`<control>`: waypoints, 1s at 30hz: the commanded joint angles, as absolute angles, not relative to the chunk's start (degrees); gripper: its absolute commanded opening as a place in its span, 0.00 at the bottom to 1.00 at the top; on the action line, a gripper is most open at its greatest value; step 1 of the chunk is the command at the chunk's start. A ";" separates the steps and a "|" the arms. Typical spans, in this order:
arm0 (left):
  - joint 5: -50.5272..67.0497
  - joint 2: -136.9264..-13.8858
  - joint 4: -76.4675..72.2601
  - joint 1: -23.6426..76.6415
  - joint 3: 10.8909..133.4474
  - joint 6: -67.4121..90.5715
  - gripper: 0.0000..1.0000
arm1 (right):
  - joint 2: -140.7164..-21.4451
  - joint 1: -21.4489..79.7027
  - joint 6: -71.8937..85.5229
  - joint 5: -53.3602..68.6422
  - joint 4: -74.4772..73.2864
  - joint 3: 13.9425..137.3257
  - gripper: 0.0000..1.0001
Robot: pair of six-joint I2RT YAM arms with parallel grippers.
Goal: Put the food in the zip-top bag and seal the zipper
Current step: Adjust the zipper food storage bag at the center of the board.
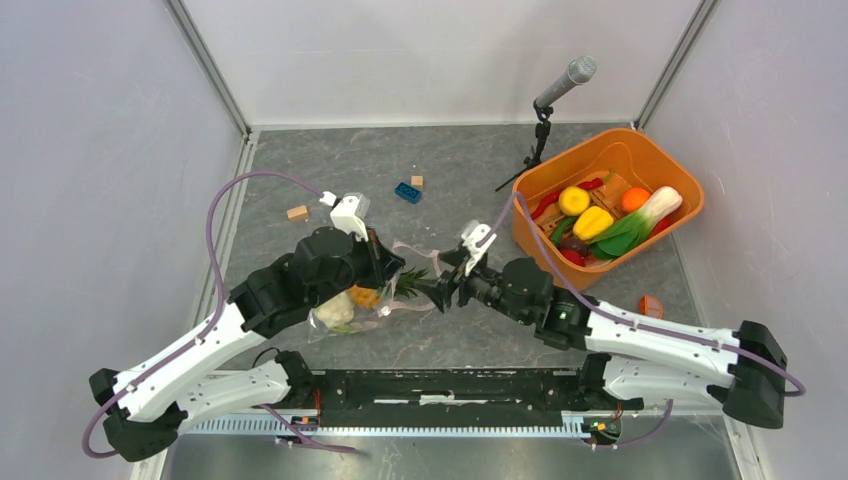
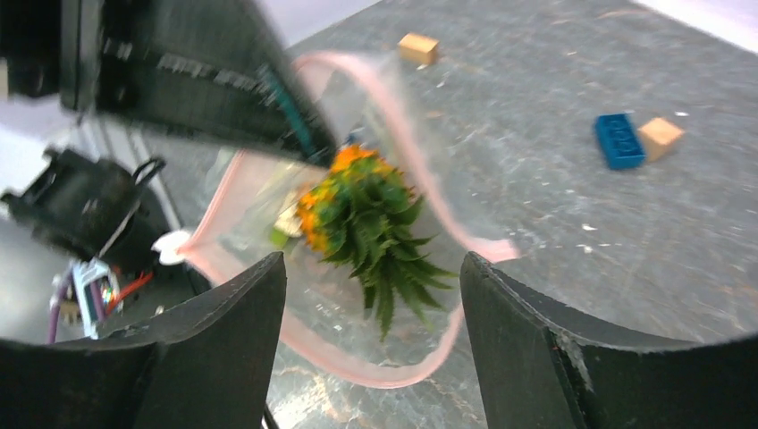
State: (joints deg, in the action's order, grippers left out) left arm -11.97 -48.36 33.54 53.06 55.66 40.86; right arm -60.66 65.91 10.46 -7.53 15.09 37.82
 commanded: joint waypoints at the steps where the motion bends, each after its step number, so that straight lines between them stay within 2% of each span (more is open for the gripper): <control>1: -12.30 -48.18 30.51 52.91 55.80 39.21 0.02 | -56.34 63.94 15.44 -19.03 6.27 40.63 0.74; 3: -11.74 -48.56 30.26 52.88 55.90 39.12 0.02 | -54.84 62.33 17.51 -21.76 3.14 40.14 0.72; 9: -11.17 -49.52 29.62 52.94 56.17 39.12 0.02 | -56.69 59.06 25.97 -13.21 2.72 36.90 0.69; 12: -11.30 -49.54 29.36 52.91 56.16 39.30 0.02 | -59.17 58.97 28.35 -8.79 6.30 35.26 0.63; 17: -11.20 -49.41 29.49 52.91 56.34 39.17 0.02 | -61.58 58.97 29.20 -8.51 9.81 33.46 0.51; 18: -11.20 -49.32 29.52 52.93 56.34 39.20 0.02 | -62.29 58.95 28.97 -9.17 10.41 33.16 0.48; 23: -11.18 -49.26 29.62 52.91 56.34 38.96 0.02 | -64.29 57.24 26.97 -8.16 9.73 34.85 0.11; 25: -11.53 -49.28 29.91 52.98 56.29 38.69 0.02 | -63.54 57.13 24.87 -7.66 8.33 37.03 0.02; 30: -13.35 -50.02 31.63 52.91 55.98 37.23 0.02 | -56.98 57.14 19.90 -10.39 4.56 40.39 0.00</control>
State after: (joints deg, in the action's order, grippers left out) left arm -11.90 -49.76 32.73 53.06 55.61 40.01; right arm -63.00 57.25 24.84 -8.60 4.73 35.92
